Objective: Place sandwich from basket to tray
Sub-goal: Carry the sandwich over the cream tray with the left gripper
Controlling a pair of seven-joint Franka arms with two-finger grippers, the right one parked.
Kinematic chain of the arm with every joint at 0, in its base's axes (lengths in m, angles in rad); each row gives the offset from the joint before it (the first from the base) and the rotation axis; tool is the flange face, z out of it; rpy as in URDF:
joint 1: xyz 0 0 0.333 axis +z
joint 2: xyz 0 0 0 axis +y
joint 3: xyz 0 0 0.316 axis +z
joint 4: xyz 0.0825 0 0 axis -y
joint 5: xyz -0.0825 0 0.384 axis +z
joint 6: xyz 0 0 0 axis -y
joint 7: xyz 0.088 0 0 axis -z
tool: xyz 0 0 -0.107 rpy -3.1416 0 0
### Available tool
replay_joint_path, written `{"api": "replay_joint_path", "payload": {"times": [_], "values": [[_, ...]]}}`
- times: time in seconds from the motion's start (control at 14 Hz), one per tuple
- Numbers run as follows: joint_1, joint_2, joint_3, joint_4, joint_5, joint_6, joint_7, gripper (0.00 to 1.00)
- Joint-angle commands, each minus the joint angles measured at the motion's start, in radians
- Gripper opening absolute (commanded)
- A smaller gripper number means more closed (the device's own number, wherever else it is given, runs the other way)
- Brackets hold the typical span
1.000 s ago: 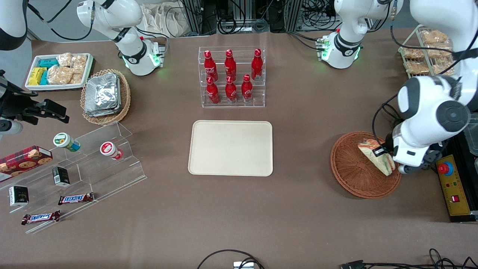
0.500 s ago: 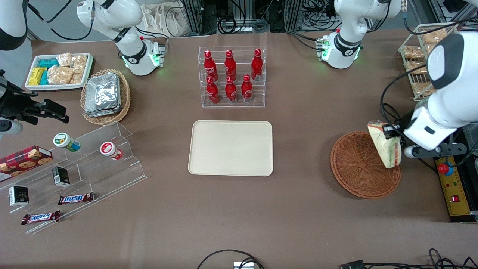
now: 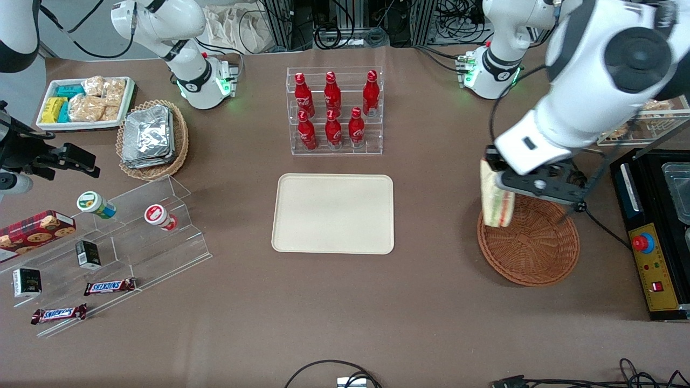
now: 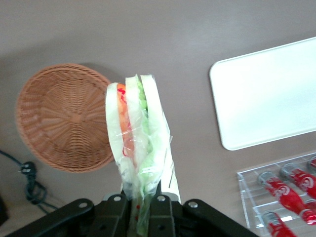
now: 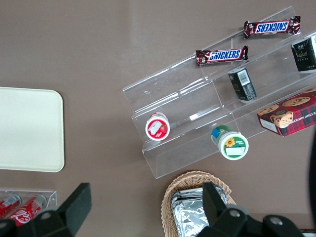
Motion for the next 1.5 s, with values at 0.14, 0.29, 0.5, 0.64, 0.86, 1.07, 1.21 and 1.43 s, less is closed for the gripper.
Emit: {"api": "replay_joint_path", "payload": {"times": [0.14,0.29,0.5,0.64,0.86,1.07,1.21,1.43], "values": [[-0.063,0.094,-0.082,0.040,0.003,0.068,-0.213,0.00],[-0.120,0.149,-0.083,0.034,0.043,0.160,-0.293,0.00],[-0.172,0.238,-0.085,0.032,0.094,0.226,-0.400,0.00],[-0.201,0.292,-0.086,0.032,0.096,0.281,-0.470,0.00],[-0.215,0.344,-0.087,0.017,0.111,0.350,-0.467,0.00],[-0.252,0.359,-0.087,-0.079,0.215,0.425,-0.481,0.00],[-0.255,0.362,-0.087,-0.150,0.223,0.517,-0.479,0.00],[-0.283,0.390,-0.087,-0.184,0.246,0.553,-0.479,0.00]]}}
